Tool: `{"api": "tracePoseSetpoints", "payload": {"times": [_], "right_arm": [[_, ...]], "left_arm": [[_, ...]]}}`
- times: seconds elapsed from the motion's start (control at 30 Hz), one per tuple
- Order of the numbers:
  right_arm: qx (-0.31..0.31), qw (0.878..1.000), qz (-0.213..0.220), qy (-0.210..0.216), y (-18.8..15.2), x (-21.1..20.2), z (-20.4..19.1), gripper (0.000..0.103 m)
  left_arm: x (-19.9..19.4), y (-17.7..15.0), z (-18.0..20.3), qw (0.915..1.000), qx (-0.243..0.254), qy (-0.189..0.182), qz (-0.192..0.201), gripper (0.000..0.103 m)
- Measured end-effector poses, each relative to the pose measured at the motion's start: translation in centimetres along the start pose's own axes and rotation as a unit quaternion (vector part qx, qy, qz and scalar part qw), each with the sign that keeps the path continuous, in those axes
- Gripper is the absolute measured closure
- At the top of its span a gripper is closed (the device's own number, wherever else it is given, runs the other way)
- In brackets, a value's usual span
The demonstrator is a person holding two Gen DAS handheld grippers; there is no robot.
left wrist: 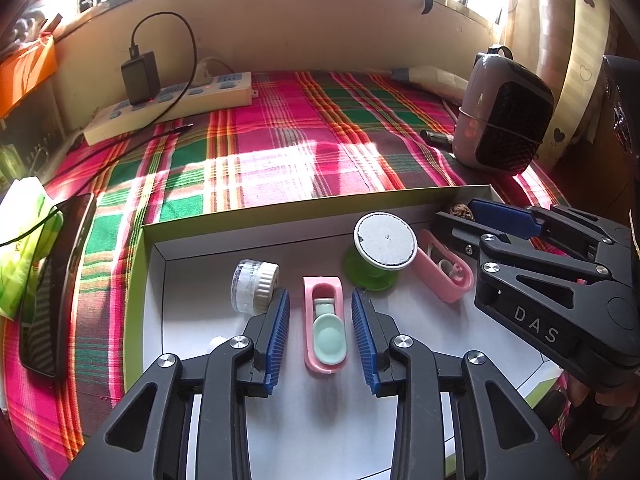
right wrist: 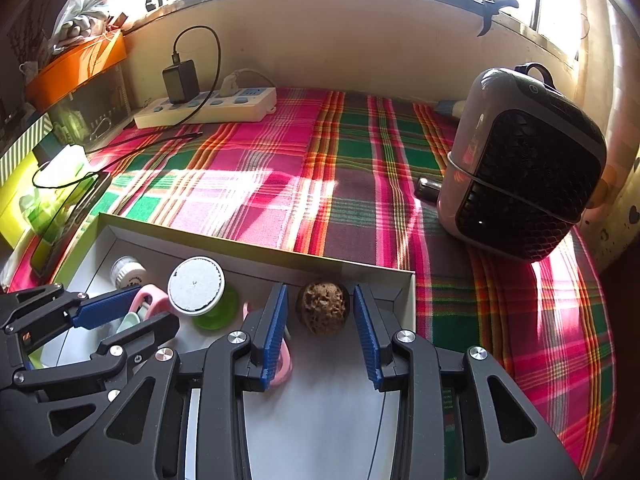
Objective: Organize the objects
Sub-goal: 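Lower and open the left tool releasing the holder while the right tool releases the walnut, then withdraw both open tools out of the box toward the remaining items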
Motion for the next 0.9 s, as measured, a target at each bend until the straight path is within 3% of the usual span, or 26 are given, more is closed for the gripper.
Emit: {"api": "tracePoseSetpoints", "payload": {"times": [0.9], "right_arm": [[0.017,1.0,0.02,0.016,-0.7,-2.3,-0.9,0.059]], "left_arm": [[-2.3,-0.8,0.2,0.9997,0.009,0.014,0.019,0.071]]}}
Point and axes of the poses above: each gripper's, at about its wrist camera, not at the fingertips, and x roughly the way its jaws point, z to its right, y to its top, the point moved 9 cm from there along x, roughly the way its jaws point, and after that the axes turned 1 degree about -z, right-handed, at the moved point
